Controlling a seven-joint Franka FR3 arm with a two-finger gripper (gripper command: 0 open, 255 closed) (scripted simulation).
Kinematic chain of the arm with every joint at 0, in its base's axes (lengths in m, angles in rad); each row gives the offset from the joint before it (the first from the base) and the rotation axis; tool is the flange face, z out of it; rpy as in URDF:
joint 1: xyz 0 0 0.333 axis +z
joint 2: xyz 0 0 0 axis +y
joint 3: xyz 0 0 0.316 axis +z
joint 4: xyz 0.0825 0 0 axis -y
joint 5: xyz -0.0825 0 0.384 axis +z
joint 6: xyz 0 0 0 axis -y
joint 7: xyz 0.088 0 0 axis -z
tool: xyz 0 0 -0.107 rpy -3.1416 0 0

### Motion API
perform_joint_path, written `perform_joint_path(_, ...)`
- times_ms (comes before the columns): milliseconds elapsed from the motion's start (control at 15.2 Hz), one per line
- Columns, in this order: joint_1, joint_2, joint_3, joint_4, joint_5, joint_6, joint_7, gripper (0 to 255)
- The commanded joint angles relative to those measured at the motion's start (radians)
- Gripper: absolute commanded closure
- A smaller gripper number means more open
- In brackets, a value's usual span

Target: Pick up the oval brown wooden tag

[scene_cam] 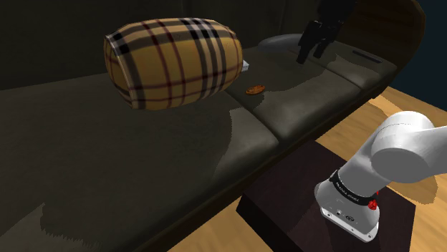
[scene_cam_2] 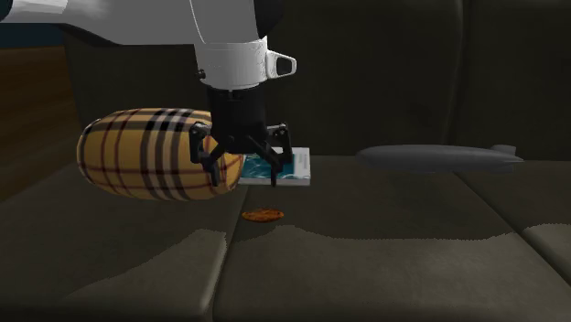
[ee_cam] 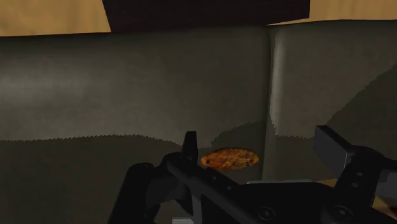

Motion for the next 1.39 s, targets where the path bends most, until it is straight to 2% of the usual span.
perform_joint_path(0,0.0,0.0,0.0,0.0,0.0,0.0,0.0,0)
perform_joint_path(528,0.136,0.256,-0.169,0.006,-0.107,0.195,-0.557,0)
perform_joint_path(1056,0.257,0.557,-0.256,0.092,-0.138,0.363,-1.083,0)
perform_joint_path(1320,0.262,0.588,-0.259,0.069,-0.137,0.415,-1.114,0)
